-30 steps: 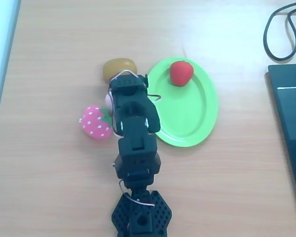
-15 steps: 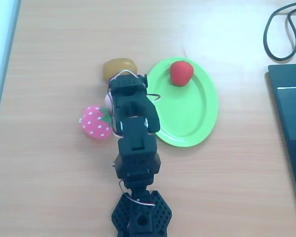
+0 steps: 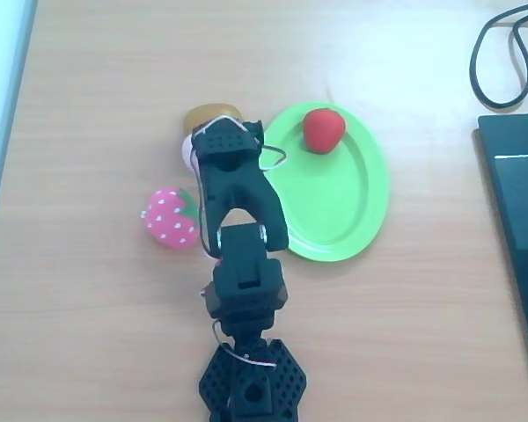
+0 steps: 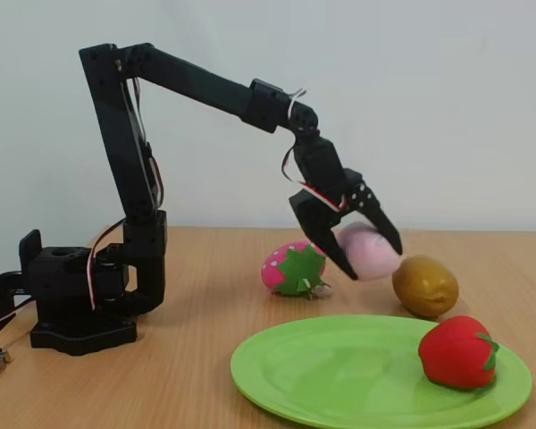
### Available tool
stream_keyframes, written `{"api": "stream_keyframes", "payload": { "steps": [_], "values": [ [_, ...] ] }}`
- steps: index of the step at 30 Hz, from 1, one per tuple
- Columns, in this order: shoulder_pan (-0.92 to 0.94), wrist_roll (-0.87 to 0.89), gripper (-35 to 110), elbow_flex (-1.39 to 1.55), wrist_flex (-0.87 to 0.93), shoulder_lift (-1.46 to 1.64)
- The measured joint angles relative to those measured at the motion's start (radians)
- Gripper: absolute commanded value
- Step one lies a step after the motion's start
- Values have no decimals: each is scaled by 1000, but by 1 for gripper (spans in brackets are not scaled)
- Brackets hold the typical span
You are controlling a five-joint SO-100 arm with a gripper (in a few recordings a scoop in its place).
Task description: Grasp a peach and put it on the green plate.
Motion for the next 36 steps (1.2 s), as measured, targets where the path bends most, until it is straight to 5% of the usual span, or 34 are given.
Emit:
{"api": "stream_keyframes", "payload": {
  "steps": [36],
  "values": [
    [515, 9, 26, 288, -77, 133]
  ]
}}
